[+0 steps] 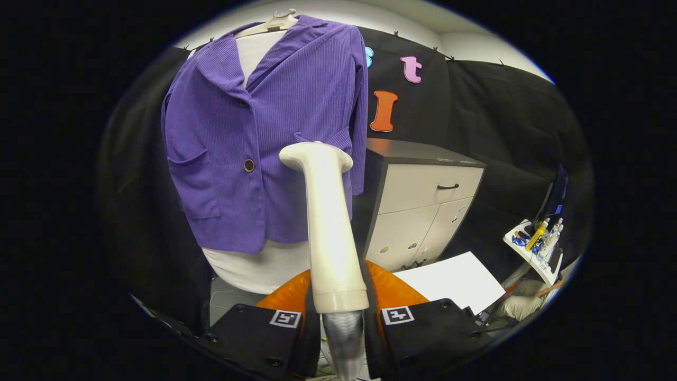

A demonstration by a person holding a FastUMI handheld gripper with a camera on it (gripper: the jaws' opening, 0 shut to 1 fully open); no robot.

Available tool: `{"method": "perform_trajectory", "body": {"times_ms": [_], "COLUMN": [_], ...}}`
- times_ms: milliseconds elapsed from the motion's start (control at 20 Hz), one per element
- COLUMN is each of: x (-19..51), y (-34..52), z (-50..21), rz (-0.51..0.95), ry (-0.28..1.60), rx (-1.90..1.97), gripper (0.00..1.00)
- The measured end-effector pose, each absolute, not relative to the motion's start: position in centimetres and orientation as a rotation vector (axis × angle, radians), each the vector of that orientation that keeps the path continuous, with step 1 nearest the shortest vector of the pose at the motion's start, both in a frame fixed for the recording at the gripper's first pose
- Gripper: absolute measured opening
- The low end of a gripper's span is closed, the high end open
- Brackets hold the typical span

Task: Iron the clothes twice with a garment steamer, once on the left side and once on the right side.

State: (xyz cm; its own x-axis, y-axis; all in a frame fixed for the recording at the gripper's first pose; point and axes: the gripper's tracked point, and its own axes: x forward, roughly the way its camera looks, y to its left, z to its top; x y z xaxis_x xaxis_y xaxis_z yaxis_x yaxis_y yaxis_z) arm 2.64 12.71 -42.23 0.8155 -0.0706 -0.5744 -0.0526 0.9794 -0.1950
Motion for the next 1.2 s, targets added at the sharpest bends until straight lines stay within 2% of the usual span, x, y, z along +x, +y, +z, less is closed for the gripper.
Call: {"method": "perform_trajectory", "body": {"times_ms": [800,1000,1200], "x": [-1.1,-1.0,0.0], "y": [10.8,10.7,11.0], "z": [-49.6,-48.0,-43.4], "rz": [-0.026,-0.037,-0.037], "ry": [0.767,0.754,0.678], "rx": [-0.21,-0.181,-0.165], "gripper": [0.42,0.42,0.42]}}
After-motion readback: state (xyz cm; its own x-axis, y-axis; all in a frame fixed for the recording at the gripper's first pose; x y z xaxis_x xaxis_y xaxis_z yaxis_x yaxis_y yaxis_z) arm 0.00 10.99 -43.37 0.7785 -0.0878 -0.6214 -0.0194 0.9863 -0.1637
